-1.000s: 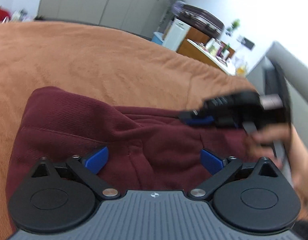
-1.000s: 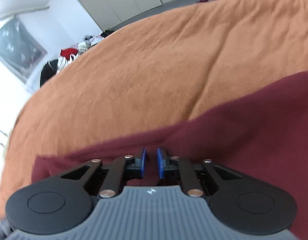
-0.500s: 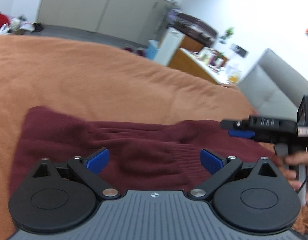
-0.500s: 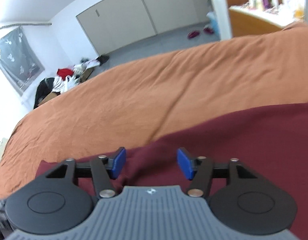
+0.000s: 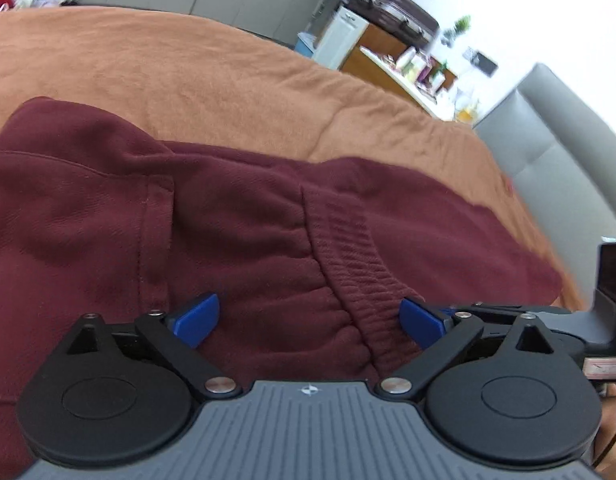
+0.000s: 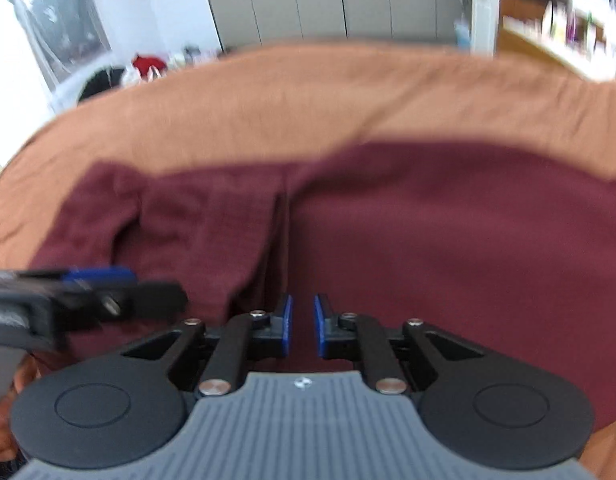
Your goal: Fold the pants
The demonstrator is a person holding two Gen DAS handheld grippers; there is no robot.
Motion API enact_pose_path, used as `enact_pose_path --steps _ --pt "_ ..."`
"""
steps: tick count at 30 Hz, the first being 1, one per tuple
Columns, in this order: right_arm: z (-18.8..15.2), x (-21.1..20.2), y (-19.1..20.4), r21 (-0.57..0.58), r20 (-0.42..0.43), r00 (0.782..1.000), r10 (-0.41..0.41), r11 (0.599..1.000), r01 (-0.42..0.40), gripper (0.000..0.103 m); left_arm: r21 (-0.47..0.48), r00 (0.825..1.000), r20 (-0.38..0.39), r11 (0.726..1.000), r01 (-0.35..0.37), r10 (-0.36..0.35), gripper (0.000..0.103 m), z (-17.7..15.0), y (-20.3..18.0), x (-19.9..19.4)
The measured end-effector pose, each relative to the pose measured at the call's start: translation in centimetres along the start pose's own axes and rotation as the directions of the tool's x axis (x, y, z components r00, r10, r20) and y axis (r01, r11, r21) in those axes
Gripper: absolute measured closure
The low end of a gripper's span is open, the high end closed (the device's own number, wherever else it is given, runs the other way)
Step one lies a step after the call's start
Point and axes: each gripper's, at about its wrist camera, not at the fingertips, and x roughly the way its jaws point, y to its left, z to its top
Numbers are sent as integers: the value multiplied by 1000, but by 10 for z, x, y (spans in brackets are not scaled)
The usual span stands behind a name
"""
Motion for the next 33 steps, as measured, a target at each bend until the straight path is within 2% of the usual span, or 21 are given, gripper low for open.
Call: enact_pose_path --steps 2,4,6,9,11,12,13,17,18,19,22,23,25,28,30,33 --pt "-11 17 -8 72 -36 999 9 997 -7 94 80 999 -22 996 -37 39 0 -6 -9 10" --pt "-20 25 -15 102 -23 1000 12 995 -10 95 138 996 -18 987 -80 83 0 -12 -18 17" --pt "-22 24 -17 108 -9 1000 12 994 -11 96 131 996 12 987 -89 88 0 -16 -19 16" --pt "-18 16 -20 109 -5 999 37 993 -36 95 95 996 66 993 -63 57 0 -14 -18 5" --pt "-16 3 -27 109 -3 999 38 993 -37 83 70 996 67 996 -58 53 0 -8 -23 -6" --pt "-15 -7 -32 108 13 1000 17 994 -18 69 60 996 66 997 -57 53 0 -2 -27 -12" --pt "-14 -22 -39 106 45 999 -15 994 10 59 60 996 70 997 -55 51 0 3 -33 -18" --pt "-14 -76 -86 145 119 987 -106 986 88 47 143 992 118 990 18 -35 0 19 -76 -29" --pt "-16 -86 -101 171 127 985 -121 980 98 38 168 991 118 985 42 -62 0 23 -90 -26" --pt "-19 -99 -121 205 133 982 -134 973 105 29 193 989 118 979 67 -91 0 25 -103 -21" --pt "-36 -127 -178 315 127 978 -166 941 119 20 244 982 88 960 140 -165 0 31 -142 9" --pt "-44 -132 -197 370 120 977 -179 921 123 20 243 980 68 956 165 -187 0 31 -152 23" --pt "-62 -140 -238 511 111 976 -188 853 106 20 220 974 24 951 216 -227 0 33 -170 53" --pt "-91 -140 -289 695 113 981 -160 718 38 20 209 963 -60 940 270 -263 0 31 -198 97" --pt "-106 -138 -314 767 132 981 -143 641 -10 20 230 956 -102 928 292 -275 0 28 -216 120" --pt "-121 -133 -345 829 201 972 -121 550 -103 20 267 948 -155 912 311 -278 0 20 -236 150"
